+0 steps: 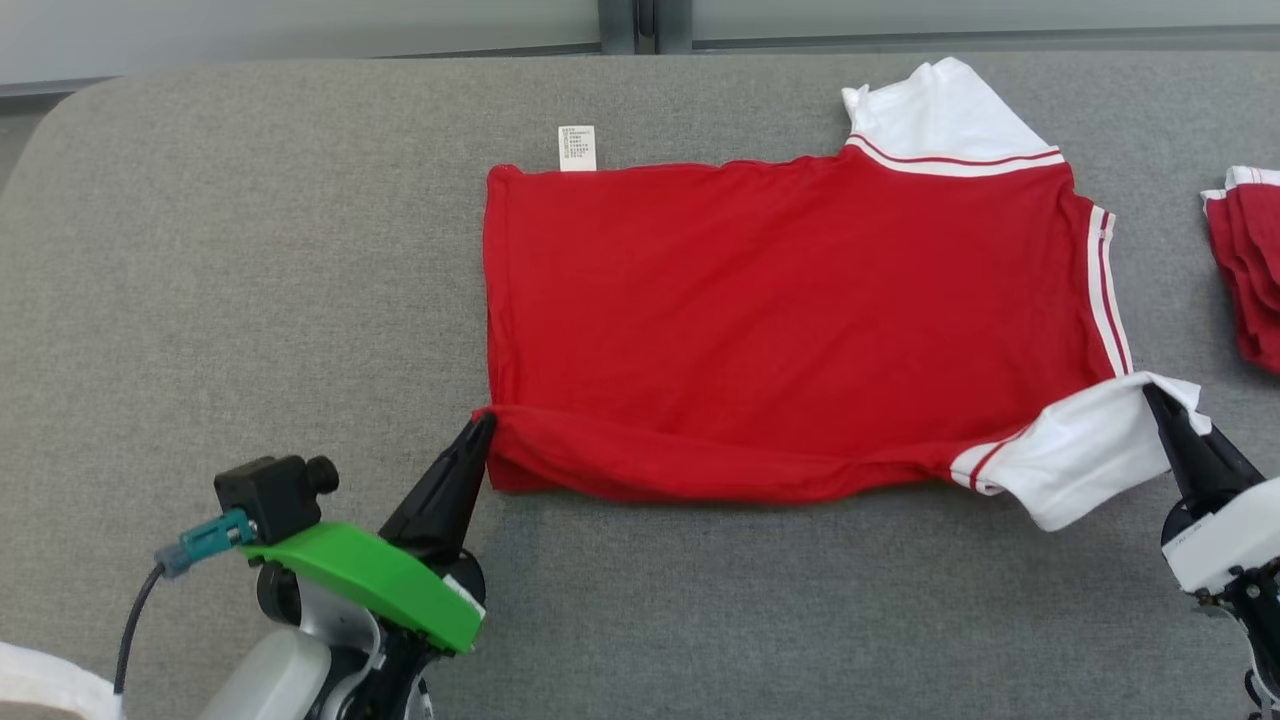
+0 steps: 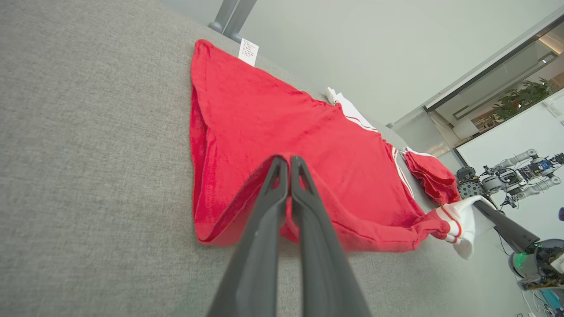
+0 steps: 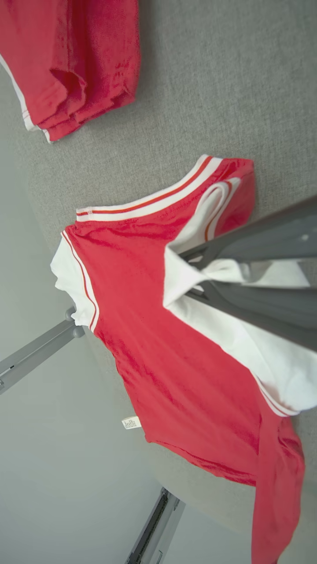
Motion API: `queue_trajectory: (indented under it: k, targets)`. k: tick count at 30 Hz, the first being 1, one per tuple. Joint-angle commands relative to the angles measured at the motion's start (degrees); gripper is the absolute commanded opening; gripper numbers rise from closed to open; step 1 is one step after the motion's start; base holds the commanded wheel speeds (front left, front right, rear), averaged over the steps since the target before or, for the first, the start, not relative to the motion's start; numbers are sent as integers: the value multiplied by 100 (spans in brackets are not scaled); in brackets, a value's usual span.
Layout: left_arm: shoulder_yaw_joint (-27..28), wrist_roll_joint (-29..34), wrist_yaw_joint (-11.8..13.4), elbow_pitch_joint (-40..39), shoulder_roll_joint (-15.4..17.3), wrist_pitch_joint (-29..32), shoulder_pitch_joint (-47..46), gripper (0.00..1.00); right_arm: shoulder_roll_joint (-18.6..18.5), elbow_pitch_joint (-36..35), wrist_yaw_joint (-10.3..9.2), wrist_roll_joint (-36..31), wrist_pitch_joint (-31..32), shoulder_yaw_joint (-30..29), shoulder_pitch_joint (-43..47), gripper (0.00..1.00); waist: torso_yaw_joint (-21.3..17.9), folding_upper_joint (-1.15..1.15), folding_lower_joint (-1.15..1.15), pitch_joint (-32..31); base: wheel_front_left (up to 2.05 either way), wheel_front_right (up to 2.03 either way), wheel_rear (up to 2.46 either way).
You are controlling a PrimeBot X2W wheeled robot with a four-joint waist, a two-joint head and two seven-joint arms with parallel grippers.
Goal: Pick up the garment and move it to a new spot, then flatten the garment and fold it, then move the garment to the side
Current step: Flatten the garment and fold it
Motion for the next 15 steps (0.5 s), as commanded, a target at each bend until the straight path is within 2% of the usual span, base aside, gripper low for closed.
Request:
queue_trajectory:
  k: [1, 5, 12, 13, 14, 15]
  targets:
    - [17, 40, 46, 93, 18, 63, -212, 0, 3, 41, -1, -92, 198, -3, -192, 0, -49, 0, 1, 139, 0, 0, 0]
    - [-14, 68, 123, 520, -44, 304, -650, 0, 47, 277, -1, -355, 628, 29, -734, 0, -70, 0, 1, 280, 0, 0, 0]
    - [-12, 53, 50, 1238, -267, 411, -1271, 0, 49, 851, -1, -862, 956, 96, -1540, 0, -43, 0, 1, 513, 0, 0, 0]
    - [-15, 45, 25, 1313, -311, 402, -1332, 11, 51, 902, -1, -925, 914, 86, -1624, 22, -34, 0, 1, 531, 0, 0, 0]
    - [-27, 35, -21, 1377, -362, 380, -1398, 67, 52, 957, -1, -1014, 854, 72, -1693, 100, -27, 0, 1, 543, 0, 0, 0]
    - [-46, 3, -40, 1450, -399, 407, -1428, 100, 43, 1002, -1, -1057, 838, 100, -1722, 100, -18, 0, 1, 546, 0, 0, 0]
